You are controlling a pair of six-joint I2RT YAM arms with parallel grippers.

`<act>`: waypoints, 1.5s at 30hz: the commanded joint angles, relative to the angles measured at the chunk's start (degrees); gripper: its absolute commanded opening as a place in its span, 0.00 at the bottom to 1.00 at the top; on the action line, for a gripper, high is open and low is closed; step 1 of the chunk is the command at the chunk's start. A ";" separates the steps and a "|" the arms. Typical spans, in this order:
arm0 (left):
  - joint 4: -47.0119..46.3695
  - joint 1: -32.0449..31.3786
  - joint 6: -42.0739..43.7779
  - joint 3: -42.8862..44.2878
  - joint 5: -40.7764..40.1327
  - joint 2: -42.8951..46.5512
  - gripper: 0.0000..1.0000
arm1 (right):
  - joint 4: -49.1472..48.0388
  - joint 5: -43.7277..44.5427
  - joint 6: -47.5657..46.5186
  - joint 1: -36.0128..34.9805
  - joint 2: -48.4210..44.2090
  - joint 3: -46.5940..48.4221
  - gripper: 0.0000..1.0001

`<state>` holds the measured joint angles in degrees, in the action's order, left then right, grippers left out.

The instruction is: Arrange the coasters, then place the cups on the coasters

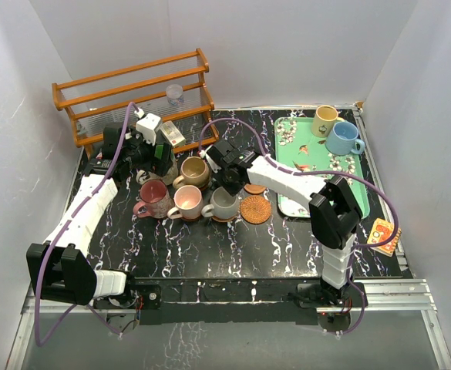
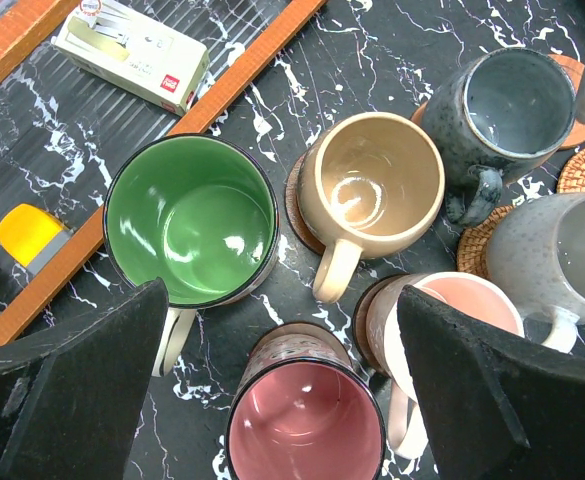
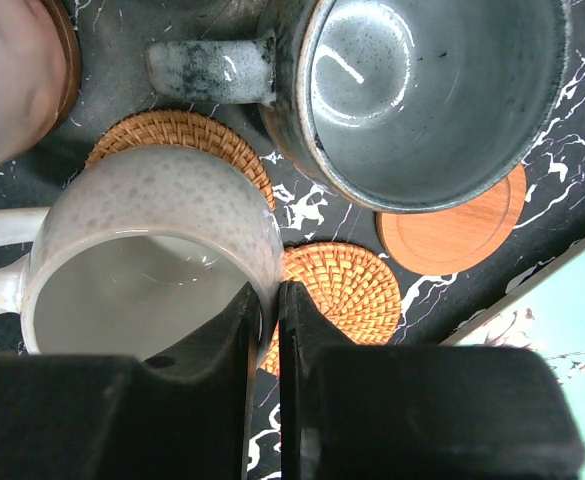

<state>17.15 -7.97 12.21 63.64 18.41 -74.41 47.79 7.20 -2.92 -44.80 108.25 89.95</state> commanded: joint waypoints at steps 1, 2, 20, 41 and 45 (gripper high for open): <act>-0.01 0.37 0.42 0.92 0.56 1.13 0.97 | -3.27 0.57 0.55 -0.39 -0.68 3.71 0.00; -0.01 0.33 0.41 0.88 0.50 1.24 0.97 | -3.31 0.59 0.48 -0.44 -0.53 3.66 0.00; -0.27 0.38 0.55 0.27 0.66 1.35 0.98 | -2.40 -0.25 -0.58 -0.96 0.10 3.83 0.21; 0.20 0.33 1.40 1.15 -0.12 1.96 0.98 | -8.96 0.21 -7.22 1.50 -14.19 0.05 0.40; 1.21 0.33 2.70 2.36 -1.12 2.46 0.99 | -11.29 0.54 -8.35 5.96 -18.79 -2.46 0.42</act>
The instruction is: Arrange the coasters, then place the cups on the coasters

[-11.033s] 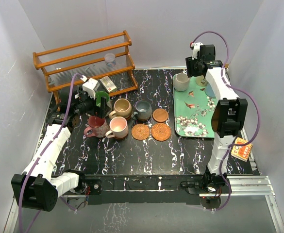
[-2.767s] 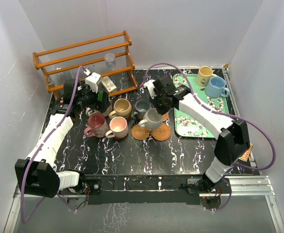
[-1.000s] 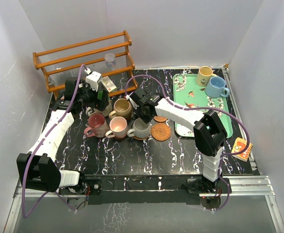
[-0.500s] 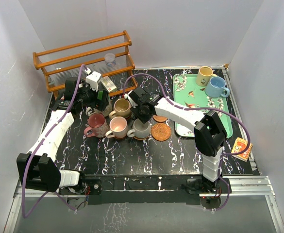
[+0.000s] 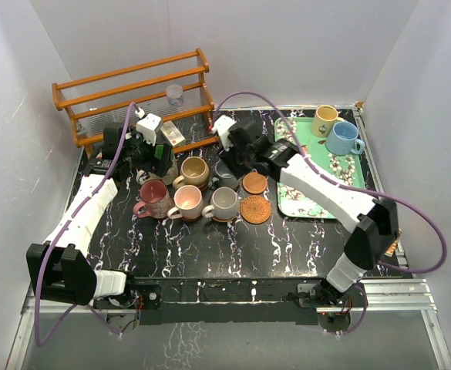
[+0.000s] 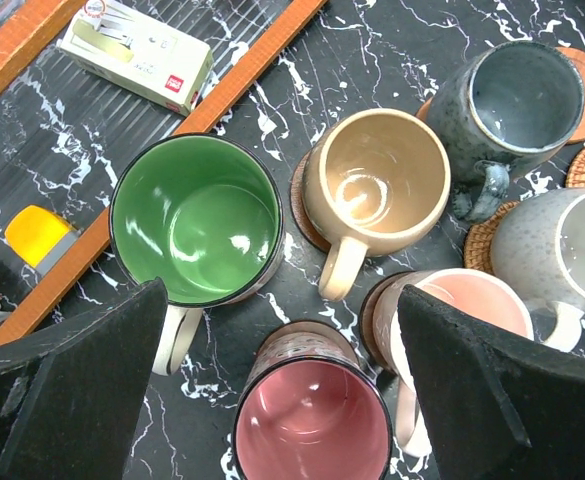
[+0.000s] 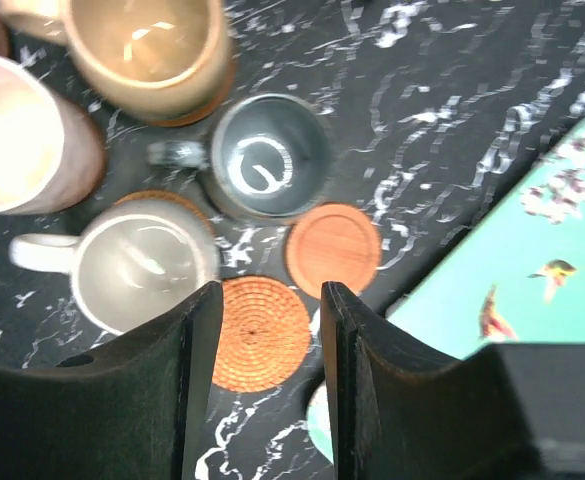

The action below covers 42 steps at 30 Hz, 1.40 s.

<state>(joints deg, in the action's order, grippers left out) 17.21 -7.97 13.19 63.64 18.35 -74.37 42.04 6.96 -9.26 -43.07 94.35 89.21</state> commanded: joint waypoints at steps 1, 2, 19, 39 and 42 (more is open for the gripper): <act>1.54 0.32 2.21 2.77 -1.68 2.61 0.99 | -6.05 0.70 -2.26 5.86 -5.67 -2.16 0.43; 1.96 0.36 2.60 3.30 -2.47 2.77 0.99 | -6.39 0.58 -2.44 7.55 -6.47 -2.53 0.43; 13.09 0.32 3.33 9.30 -2.31 5.39 0.99 | -13.85 -3.60 -7.35 40.92 -3.06 -4.86 0.62; 6.17 0.25 5.09 -2.59 9.64 11.57 0.99 | -7.36 -2.28 -11.84 49.08 28.32 22.89 0.65; 6.42 0.15 5.40 -2.64 9.71 11.90 0.99 | -4.16 -4.16 -13.89 49.56 31.31 26.46 0.64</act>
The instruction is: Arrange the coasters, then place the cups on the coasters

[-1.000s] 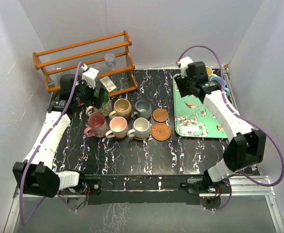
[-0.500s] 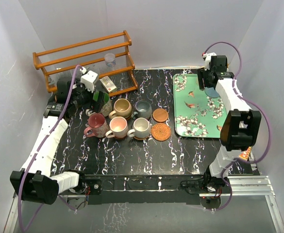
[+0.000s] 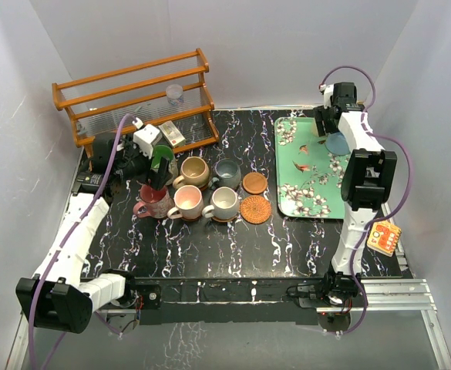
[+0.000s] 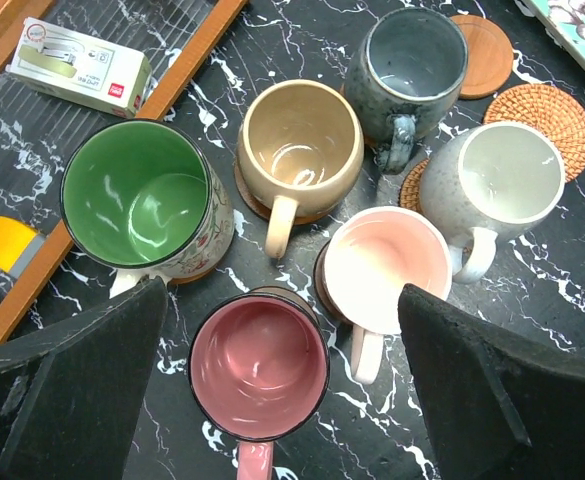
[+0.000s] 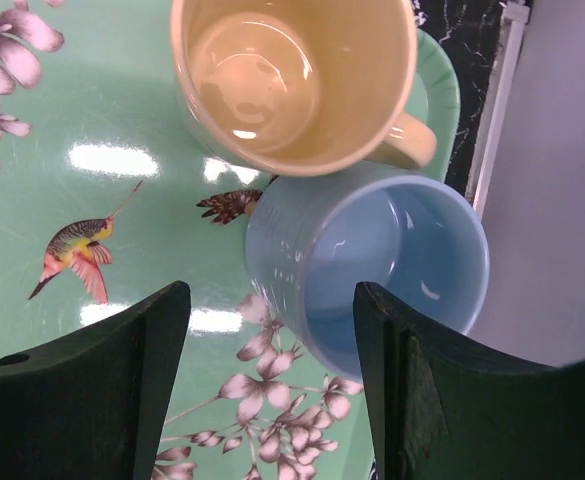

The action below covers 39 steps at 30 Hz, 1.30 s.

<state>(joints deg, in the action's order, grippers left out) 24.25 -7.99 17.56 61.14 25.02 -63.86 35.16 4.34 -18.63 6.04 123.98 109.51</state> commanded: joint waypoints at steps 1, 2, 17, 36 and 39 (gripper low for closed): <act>-0.61 0.21 1.13 -0.15 2.90 1.61 0.99 | 3.98 -2.12 -5.05 0.49 2.56 7.23 0.64; -0.61 0.17 1.16 -0.15 2.74 1.90 0.99 | 4.90 -2.59 -5.54 0.60 3.18 7.84 0.63; -3.56 0.43 0.35 -3.90 4.09 7.41 0.99 | 13.31 -4.58 -7.19 0.80 -0.44 -0.72 0.21; -4.90 0.43 -1.30 -5.42 8.56 6.26 0.99 | 13.80 -14.78 10.80 -7.07 -20.07 -23.63 0.10; -5.10 0.46 -1.39 -5.18 8.32 5.15 0.99 | 11.53 -17.24 12.76 -8.27 -22.43 -25.94 0.15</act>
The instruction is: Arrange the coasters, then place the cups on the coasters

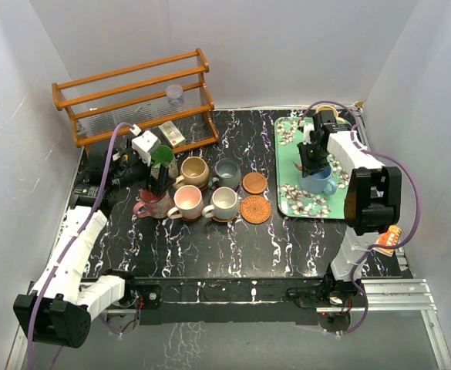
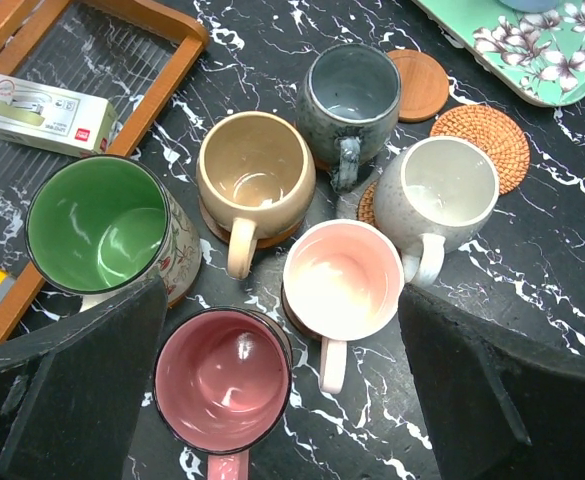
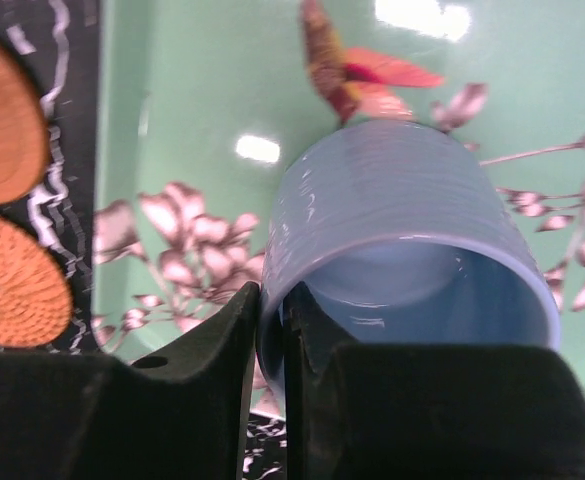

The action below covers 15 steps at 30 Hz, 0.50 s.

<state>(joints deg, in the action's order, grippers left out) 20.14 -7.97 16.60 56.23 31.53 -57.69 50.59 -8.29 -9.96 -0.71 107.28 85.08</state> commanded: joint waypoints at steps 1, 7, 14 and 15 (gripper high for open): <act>-1.06 0.41 -0.43 -0.22 1.72 -1.35 0.99 | -4.48 -5.45 4.53 -1.66 -6.44 -2.04 0.16; -1.09 0.41 -0.22 -0.45 1.39 -3.12 0.99 | -4.80 -7.50 3.68 -1.68 -9.28 -2.01 0.37; -0.89 0.41 0.56 -0.77 1.24 -4.20 0.99 | -5.07 -8.87 -8.29 -1.67 -13.91 -0.38 0.61; -0.89 0.41 0.62 -0.84 1.24 -4.33 0.99 | -5.33 -8.52 -11.05 -1.67 -14.53 -0.40 0.62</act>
<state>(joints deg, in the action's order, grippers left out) 19.73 -7.97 16.49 56.12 31.57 -61.73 48.23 -15.92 -11.60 -2.57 97.62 82.41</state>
